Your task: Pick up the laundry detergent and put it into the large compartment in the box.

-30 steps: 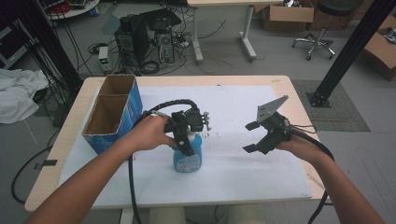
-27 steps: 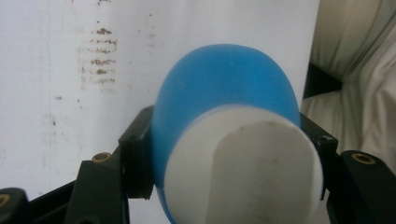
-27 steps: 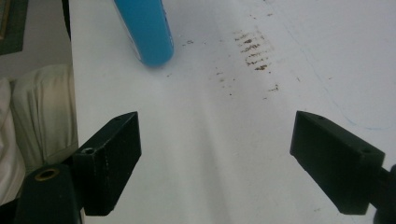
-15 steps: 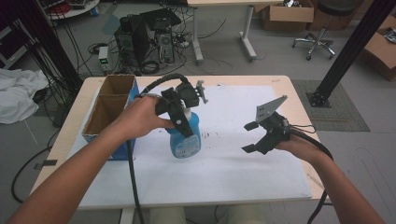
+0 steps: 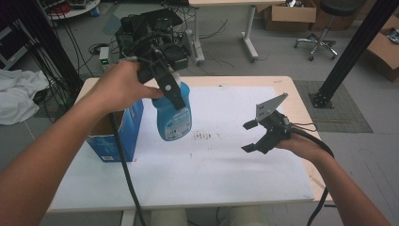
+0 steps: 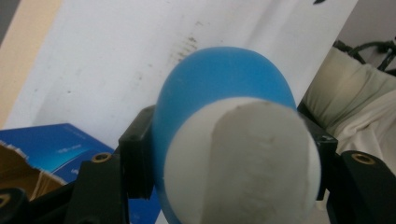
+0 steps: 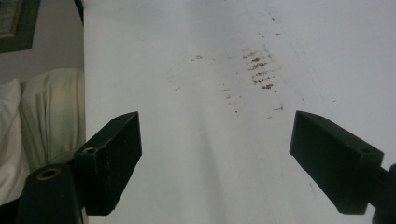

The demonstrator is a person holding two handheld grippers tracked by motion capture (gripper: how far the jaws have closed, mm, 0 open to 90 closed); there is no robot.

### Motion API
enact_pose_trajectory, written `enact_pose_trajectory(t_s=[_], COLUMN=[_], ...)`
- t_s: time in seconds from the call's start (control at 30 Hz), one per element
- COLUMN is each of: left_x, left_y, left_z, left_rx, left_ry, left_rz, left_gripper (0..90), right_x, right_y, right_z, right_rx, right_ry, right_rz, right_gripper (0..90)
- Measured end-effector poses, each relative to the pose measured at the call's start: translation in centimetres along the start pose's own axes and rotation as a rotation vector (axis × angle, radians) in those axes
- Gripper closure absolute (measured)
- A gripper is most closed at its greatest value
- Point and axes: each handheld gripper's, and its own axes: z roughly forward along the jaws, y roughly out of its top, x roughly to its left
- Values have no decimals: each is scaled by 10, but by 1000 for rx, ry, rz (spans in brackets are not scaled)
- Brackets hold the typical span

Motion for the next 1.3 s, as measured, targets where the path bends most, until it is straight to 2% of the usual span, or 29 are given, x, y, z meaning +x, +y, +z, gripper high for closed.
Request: enact_pose_trajectory(t_s=[0.1,0.23,0.3,0.4,0.5,0.53,0.57,0.6,0.63,0.67,0.7,0.73,0.77,0.8,0.87,0.9,0.93,0.97,1.0,1.1,1.13,1.17,1.3], left_x=[5,13,19,30,39,48,48,56,56,64,64,72,76,76,85,88,96,96,103,111,111,116,121], left_y=[-1,-2,-4,-8,-13,-19,-19,-26,-26,-34,-34,-42,-45,-45,-53,-56,-63,-63,-70,-80,-80,-86,-95], left_z=[-17,-38,-47,-60,-68,-74,-74,-79,-79,-82,-82,-85,-85,-85,-84,-84,-82,-82,-77,-68,-68,-62,-52], left_rx=[-10,-11,-8,-3,3,7,7,12,12,20,20,22,25,25,30,33,32,32,38,35,35,29,24], left_ry=[16,69,99,137,158,161,161,167,167,180,180,197,207,207,233,240,262,262,275,295,295,302,311], left_rz=[-47,-137,-192,-301,-371,-420,-420,-469,-469,-519,-519,-580,-609,-609,-675,-694,-740,-740,-778,-821,-821,-848,-880], left_gripper=[380,380,380,380,380,380,380,380,380,380,380,380,380,380,380,380,380,380,380,380,380,380,380], right_x=[1,2,2,2,2,3,3,4,4,4,4,3,2,1,1,0,0,-1,-1,-2,-3,-3,-5], right_y=[1,2,3,3,4,4,4,4,4,4,4,3,2,2,2,1,1,0,0,-1,-1,-1,-2], right_z=[-1,-2,-3,-3,-3,-3,-3,-4,-4,-4,-4,-5,-5,-6,-6,-6,-6,-5,-5,-3,-3,-3,-2], right_rx=[0,-4,-5,-3,-10,-12,-12,-18,-18,-18,-18,-18,-18,-19,-23,-29,-29,-26,-25,-16,-16,-16,-16], right_ry=[1,1,2,2,5,6,6,9,9,11,11,12,12,12,11,14,16,18,23,27,27,27,28], right_rz=[-4,-15,-20,-23,-27,-27,-27,-37,-37,-41,-41,-41,-40,-41,-39,-40,-40,-40,-42,-44,-44,-44,-43], right_gripper=[168,168,168,168,168,168,168,168,168,169,169,168,169,169,169,169,169,169,170,170,170,170,169])
